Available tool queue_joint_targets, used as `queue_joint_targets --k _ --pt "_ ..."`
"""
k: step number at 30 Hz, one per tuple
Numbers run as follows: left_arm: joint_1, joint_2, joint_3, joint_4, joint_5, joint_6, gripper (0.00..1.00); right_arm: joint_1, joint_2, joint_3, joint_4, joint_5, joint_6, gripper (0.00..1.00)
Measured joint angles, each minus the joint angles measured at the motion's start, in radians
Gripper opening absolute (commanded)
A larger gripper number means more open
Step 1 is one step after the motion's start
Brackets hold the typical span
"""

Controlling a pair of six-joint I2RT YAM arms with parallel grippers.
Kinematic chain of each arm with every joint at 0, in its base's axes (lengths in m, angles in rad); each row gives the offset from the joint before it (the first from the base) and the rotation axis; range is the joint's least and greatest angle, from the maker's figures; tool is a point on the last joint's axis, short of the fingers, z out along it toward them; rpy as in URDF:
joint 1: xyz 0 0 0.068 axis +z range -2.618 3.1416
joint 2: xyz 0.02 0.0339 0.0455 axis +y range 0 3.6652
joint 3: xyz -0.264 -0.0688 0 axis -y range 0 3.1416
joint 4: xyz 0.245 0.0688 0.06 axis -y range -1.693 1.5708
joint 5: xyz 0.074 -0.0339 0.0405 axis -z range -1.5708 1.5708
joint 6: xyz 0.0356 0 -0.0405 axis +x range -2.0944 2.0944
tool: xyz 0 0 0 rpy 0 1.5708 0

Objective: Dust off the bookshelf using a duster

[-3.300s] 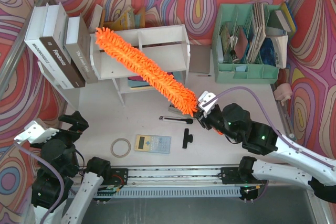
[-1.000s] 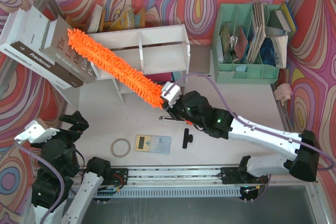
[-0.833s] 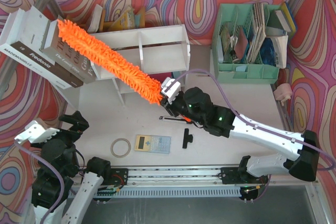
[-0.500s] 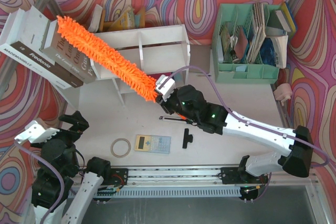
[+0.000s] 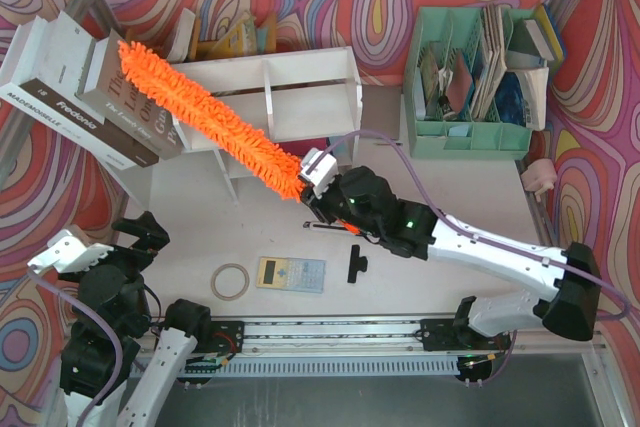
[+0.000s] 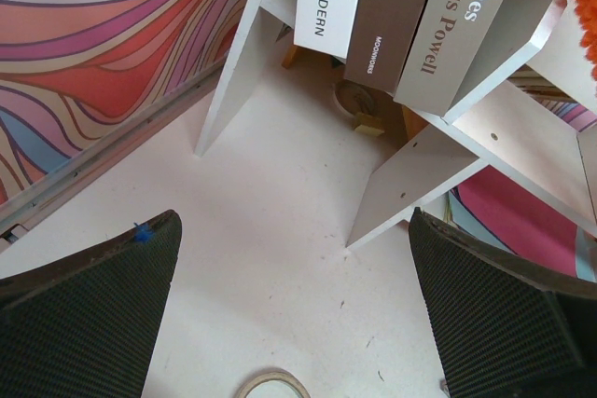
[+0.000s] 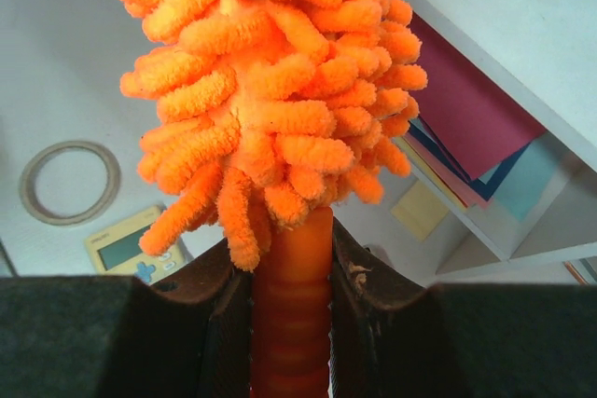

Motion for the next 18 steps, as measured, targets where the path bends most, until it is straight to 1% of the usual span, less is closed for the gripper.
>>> queue_joint_targets --k 8,15,18 --pt "0.0 0.0 0.0 0.0 0.0 0.0 0.98 0.01 -0.109 -0.048 0.005 -0.087 0.011 0.0" --pt "0.0 0.0 0.0 0.0 0.0 0.0 0.99 0.017 -0.135 -0.172 0.001 -0.078 0.07 0.0" --pt "0.0 0.0 0.0 0.0 0.0 0.0 0.98 0.018 -0.135 -0.192 -0.009 -0.071 0.083 0.0"
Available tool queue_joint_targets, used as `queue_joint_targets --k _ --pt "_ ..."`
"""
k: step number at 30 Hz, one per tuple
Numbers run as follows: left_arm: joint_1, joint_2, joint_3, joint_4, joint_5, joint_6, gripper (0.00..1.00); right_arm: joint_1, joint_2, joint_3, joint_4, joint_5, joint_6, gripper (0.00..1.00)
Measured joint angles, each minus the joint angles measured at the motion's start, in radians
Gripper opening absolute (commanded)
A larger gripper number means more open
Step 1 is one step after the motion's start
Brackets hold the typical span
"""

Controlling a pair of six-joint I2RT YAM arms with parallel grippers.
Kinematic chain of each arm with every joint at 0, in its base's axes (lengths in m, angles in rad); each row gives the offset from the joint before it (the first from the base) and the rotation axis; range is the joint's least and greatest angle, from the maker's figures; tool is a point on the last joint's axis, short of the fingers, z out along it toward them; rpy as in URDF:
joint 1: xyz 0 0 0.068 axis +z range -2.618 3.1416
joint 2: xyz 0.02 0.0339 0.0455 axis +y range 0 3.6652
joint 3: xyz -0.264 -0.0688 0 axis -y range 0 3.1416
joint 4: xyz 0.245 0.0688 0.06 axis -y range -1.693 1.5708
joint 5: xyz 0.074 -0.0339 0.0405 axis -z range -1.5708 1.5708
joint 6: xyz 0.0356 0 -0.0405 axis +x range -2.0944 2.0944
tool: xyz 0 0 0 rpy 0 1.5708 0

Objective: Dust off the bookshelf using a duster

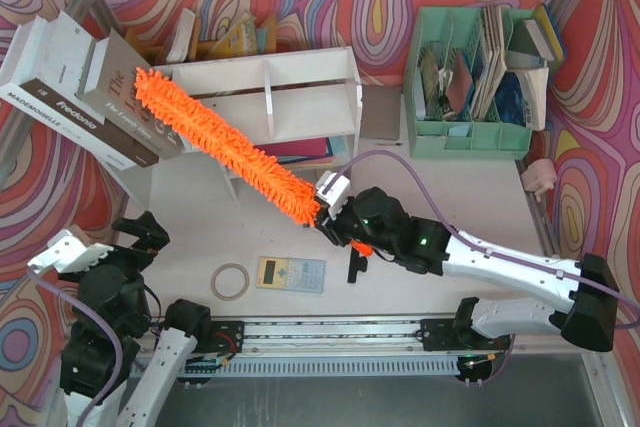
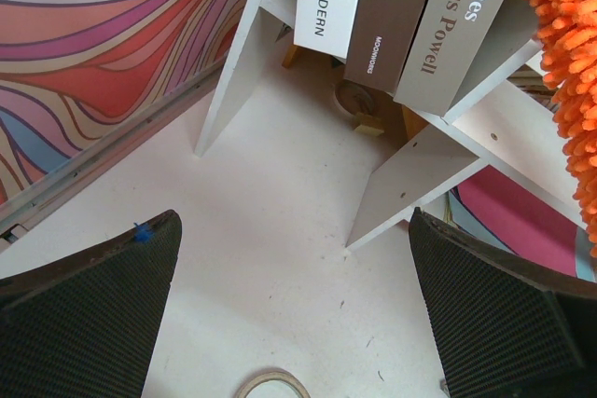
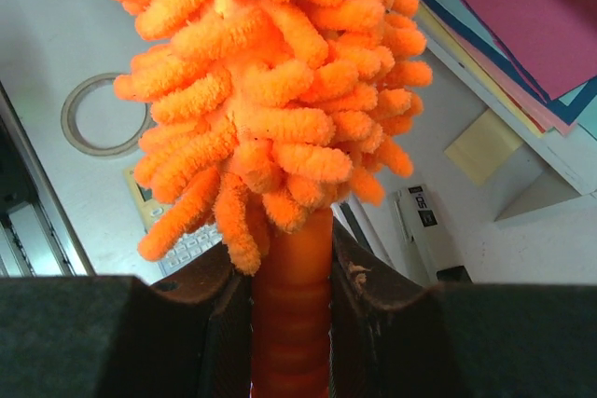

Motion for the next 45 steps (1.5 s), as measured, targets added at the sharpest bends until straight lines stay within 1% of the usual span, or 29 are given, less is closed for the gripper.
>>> queue_joint_targets --k 9,14,22,25,32,37,45 --pt "0.0 0.0 0.0 0.0 0.0 0.0 0.98 0.024 -0.084 0.001 -0.005 -0.002 0.006 0.0" --pt "0.0 0.0 0.0 0.0 0.0 0.0 0.98 0.042 -0.094 -0.001 -0.004 -0.002 0.023 0.0" --pt "0.0 0.0 0.0 0.0 0.004 0.0 0.98 0.043 -0.096 -0.089 0.001 0.002 0.07 0.0" --pt "0.0 0.0 0.0 0.0 0.007 0.0 0.99 0.043 -0.11 -0.092 -0.005 0.006 0.068 0.0" --pt "0.0 0.0 0.0 0.0 0.007 0.0 0.98 0.043 -0.198 -0.082 -0.027 0.014 0.032 0.0" --pt "0.0 0.003 0.0 0.0 0.007 0.0 0.99 0.043 -0.198 -0.084 -0.027 0.014 0.032 0.0" --pt "0.0 0.01 0.0 0.0 0.008 0.0 0.99 0.043 -0.188 -0.15 -0.026 0.027 0.042 0.0"
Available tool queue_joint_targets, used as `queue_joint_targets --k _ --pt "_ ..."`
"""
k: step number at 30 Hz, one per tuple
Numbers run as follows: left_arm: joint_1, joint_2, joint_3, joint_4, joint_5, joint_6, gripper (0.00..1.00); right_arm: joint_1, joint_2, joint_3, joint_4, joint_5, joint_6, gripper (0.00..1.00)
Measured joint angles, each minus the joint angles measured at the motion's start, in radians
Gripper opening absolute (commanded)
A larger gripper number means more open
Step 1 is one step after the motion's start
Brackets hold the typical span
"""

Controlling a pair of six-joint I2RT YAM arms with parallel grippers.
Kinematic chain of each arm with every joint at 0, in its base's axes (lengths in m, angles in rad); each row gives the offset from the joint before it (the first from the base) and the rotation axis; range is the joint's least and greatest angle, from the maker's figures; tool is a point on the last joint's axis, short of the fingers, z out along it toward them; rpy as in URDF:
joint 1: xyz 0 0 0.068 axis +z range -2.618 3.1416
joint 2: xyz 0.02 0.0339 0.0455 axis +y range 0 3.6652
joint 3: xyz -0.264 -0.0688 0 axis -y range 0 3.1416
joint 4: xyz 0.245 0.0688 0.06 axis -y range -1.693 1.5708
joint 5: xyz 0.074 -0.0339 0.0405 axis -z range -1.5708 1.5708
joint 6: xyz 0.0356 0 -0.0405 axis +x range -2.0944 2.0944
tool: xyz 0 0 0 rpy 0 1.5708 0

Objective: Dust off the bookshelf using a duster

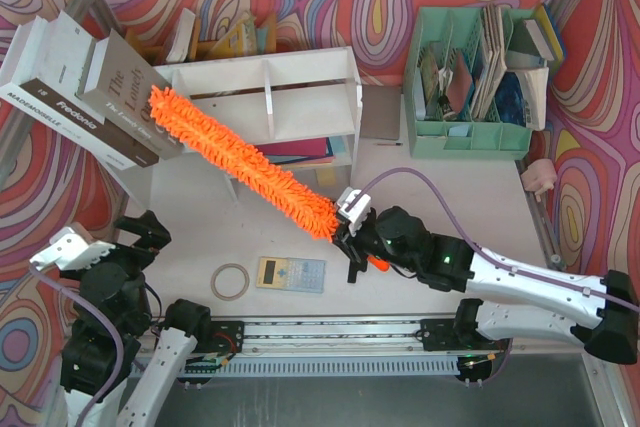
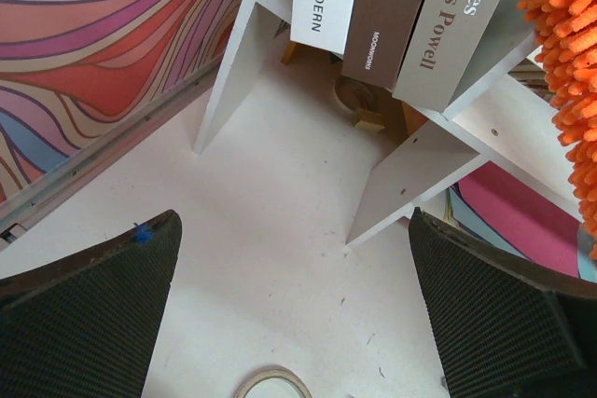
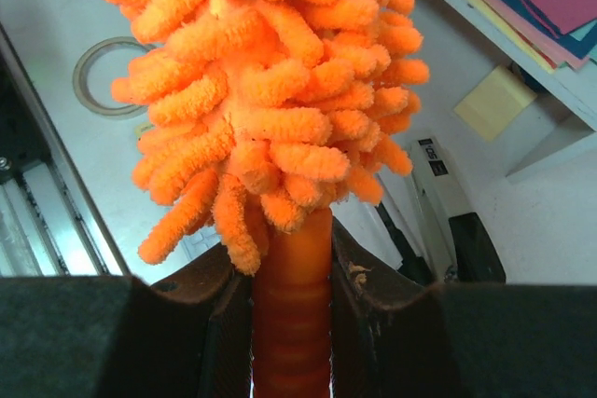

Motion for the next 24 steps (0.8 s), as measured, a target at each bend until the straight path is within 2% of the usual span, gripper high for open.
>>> queue_joint_targets --k 8,15,24 --pt "0.0 0.005 0.0 0.0 0.003 0.0 0.99 0.0 0.029 0.03 -0.002 0.106 -0.002 0.0" --pt "0.0 0.005 0.0 0.0 0.003 0.0 0.99 -0.002 0.131 0.21 -0.023 0.134 0.008 0.0" --pt "0.0 0.005 -0.001 0.0 0.003 0.0 0.99 0.002 0.307 0.452 -0.082 0.089 0.21 0.0"
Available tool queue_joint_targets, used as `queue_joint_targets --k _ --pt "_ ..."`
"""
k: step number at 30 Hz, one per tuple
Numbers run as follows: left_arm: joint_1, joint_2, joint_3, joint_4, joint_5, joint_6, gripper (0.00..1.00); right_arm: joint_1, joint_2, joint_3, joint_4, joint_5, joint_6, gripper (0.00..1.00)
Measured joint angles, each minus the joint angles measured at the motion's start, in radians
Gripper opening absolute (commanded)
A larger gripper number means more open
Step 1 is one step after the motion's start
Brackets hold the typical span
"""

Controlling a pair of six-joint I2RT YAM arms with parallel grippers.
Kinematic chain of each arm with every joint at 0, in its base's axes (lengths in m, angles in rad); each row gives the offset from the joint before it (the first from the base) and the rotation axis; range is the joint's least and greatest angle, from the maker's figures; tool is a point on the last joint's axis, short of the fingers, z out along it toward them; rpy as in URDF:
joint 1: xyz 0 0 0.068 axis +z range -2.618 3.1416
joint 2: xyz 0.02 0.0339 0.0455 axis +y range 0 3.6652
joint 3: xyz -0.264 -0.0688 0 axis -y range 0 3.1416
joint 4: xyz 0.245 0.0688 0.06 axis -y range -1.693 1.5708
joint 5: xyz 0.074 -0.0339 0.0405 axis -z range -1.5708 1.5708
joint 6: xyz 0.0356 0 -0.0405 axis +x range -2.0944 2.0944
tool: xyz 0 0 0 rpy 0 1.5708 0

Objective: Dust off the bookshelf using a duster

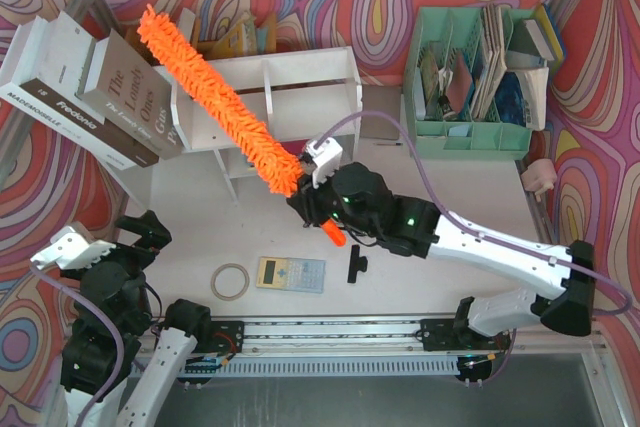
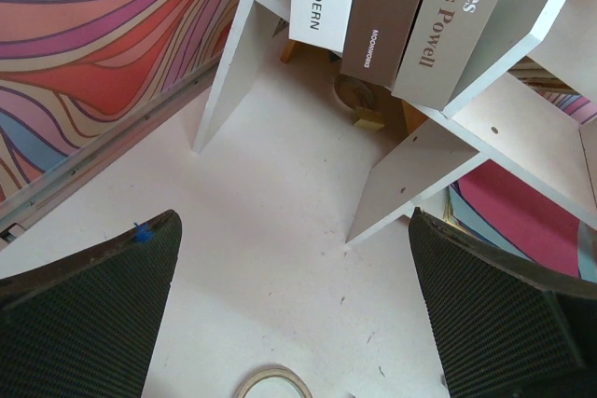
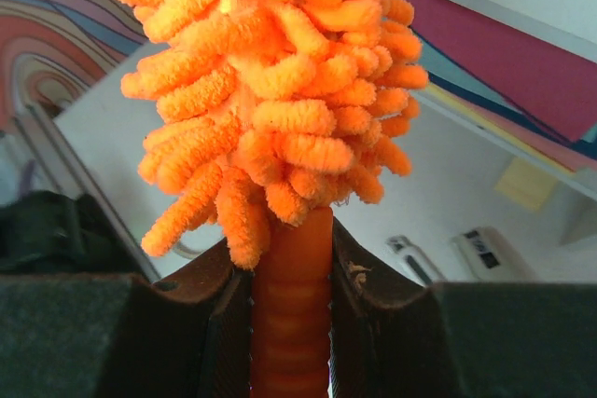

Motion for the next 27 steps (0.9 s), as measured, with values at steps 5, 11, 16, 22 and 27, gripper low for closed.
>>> queue_joint_targets --k 5,11,16,22,27 --pt "0.0 0.0 0.0 0.0 0.0 0.0 0.98 0.034 0.091 0.161 -0.074 -0.026 0.143 0.0" --pt "0.0 0.0 0.0 0.0 0.0 0.0 0.99 0.072 0.212 0.384 -0.169 -0.056 0.348 0.0" --pt "0.0 0.0 0.0 0.0 0.0 0.0 0.98 0.087 0.281 0.462 -0.208 -0.019 0.495 0.0" --pt "0.0 -0.002 -0.001 0.0 0.0 0.0 0.98 0.138 0.35 0.517 -0.226 0.044 0.586 0.0" --pt "0.0 -0.015 -0.001 0.0 0.0 0.0 0.98 0.166 0.423 0.602 -0.238 0.086 0.626 0.0"
